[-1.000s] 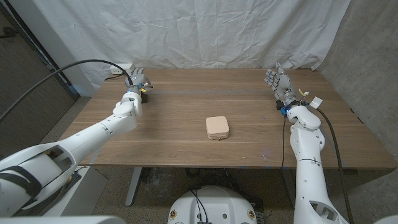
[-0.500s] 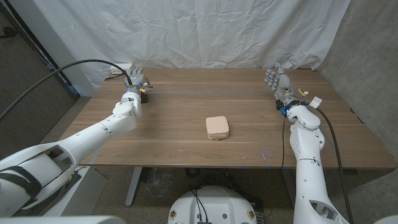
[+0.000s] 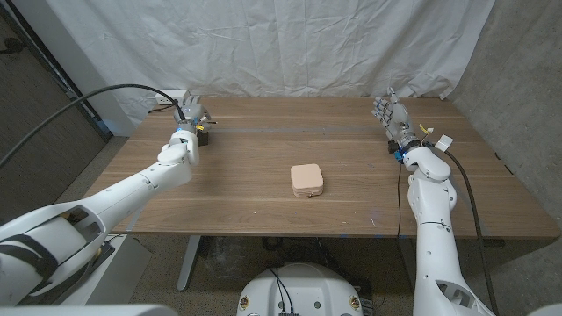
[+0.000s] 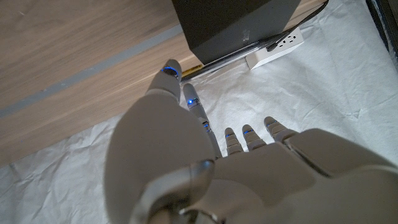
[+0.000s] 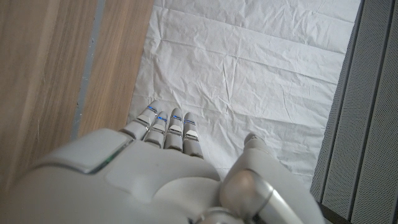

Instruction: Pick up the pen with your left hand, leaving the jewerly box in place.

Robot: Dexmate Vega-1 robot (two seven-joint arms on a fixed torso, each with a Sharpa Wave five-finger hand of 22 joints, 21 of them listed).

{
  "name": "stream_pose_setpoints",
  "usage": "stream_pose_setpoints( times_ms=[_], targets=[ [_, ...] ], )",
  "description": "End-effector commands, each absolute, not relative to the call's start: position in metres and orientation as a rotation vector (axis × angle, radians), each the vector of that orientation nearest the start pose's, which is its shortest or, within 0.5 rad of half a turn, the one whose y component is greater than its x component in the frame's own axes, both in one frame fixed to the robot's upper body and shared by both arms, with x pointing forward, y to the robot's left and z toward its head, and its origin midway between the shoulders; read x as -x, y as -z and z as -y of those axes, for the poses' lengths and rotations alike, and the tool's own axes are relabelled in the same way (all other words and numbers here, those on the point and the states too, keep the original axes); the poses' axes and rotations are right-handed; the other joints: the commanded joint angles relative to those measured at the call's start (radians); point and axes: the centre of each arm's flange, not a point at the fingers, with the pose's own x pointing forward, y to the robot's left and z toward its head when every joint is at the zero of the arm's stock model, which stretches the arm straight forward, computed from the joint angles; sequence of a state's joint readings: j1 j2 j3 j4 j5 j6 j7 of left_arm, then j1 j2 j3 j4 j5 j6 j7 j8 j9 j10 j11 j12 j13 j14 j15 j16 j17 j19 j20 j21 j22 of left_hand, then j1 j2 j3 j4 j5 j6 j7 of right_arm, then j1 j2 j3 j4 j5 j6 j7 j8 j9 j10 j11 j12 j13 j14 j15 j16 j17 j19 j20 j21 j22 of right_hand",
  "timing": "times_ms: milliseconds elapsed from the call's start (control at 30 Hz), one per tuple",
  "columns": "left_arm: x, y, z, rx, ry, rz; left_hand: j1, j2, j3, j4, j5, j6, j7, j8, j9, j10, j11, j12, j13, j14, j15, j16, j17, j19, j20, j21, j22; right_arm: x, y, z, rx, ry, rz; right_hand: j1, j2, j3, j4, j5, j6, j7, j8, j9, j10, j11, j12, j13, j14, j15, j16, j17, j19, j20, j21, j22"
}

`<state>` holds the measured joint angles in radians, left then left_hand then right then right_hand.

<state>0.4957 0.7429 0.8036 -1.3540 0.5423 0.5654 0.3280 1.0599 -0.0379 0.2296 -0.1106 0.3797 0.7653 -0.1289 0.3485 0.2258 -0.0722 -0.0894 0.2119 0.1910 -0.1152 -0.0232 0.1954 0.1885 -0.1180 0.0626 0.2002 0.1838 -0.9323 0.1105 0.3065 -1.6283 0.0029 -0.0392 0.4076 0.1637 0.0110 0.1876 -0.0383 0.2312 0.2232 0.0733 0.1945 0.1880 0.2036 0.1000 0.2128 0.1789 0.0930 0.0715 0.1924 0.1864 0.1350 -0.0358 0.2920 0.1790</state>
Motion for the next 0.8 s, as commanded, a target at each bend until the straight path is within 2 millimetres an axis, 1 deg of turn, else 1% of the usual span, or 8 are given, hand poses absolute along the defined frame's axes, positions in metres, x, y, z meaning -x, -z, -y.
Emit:
stream_pose_setpoints(
  times_ms=[33, 200, 600, 800],
  targets=[
    [-0.6729, -0.0587, -0.3498, -1.472, -0.642, 0.352, 0.006, 0.004, -0.004, 0.0, -0.006, 0.011, 0.002, 0.006, 0.004, 0.011, -0.003, 0.004, 0.001, 0.009, -0.001, 0.004, 0.004, 0.003, -0.003, 0.01, 0.002, -0.607, -0.0166, 0.3024, -0.071, -0.127, 0.663, 0.002, 0.0, -0.003, 0.001, -0.003, 0.007, 0.001, 0.004, 0.003, 0.009, 0.002, -0.003, 0.005, 0.009, 0.0, -0.001, 0.002, 0.008, 0.002, -0.002, 0.006],
    [-0.6736, -0.0567, -0.3498, -1.469, -0.639, 0.345, 0.008, 0.005, -0.006, 0.0, -0.006, 0.023, 0.002, 0.013, 0.006, 0.016, -0.004, 0.005, 0.001, 0.015, -0.006, 0.006, 0.004, 0.004, -0.002, 0.01, 0.002, -0.6078, -0.0173, 0.3014, -0.073, -0.129, 0.664, 0.001, 0.0, -0.004, 0.001, -0.003, 0.007, 0.0, 0.004, 0.003, 0.009, 0.003, -0.003, 0.005, 0.009, 0.001, -0.001, 0.002, 0.009, 0.001, -0.003, 0.006],
    [-0.671, -0.053, -0.3511, -1.462, -0.641, 0.353, 0.012, 0.01, -0.009, 0.001, -0.008, 0.04, 0.003, 0.025, 0.012, 0.027, -0.003, 0.006, 0.001, 0.018, -0.004, 0.005, 0.005, 0.008, 0.0, 0.011, 0.002, -0.6083, -0.0186, 0.3, -0.071, -0.133, 0.664, 0.001, 0.0, -0.005, 0.0, -0.003, 0.006, 0.0, 0.004, 0.003, 0.009, 0.003, -0.003, 0.005, 0.009, 0.001, -0.001, 0.002, 0.01, 0.002, -0.006, 0.006],
    [-0.6702, -0.0524, -0.3506, -1.456, -0.642, 0.364, 0.014, 0.01, -0.012, 0.001, -0.009, 0.064, 0.003, 0.038, 0.014, 0.037, -0.008, 0.009, 0.001, 0.027, -0.007, 0.007, 0.005, 0.011, -0.001, 0.012, 0.002, -0.6081, -0.0187, 0.2992, -0.068, -0.134, 0.664, 0.001, 0.001, -0.005, 0.0, -0.003, 0.007, 0.0, 0.004, 0.003, 0.009, 0.002, -0.003, 0.005, 0.009, 0.002, -0.001, 0.002, 0.01, 0.003, -0.008, 0.006]
  ],
)
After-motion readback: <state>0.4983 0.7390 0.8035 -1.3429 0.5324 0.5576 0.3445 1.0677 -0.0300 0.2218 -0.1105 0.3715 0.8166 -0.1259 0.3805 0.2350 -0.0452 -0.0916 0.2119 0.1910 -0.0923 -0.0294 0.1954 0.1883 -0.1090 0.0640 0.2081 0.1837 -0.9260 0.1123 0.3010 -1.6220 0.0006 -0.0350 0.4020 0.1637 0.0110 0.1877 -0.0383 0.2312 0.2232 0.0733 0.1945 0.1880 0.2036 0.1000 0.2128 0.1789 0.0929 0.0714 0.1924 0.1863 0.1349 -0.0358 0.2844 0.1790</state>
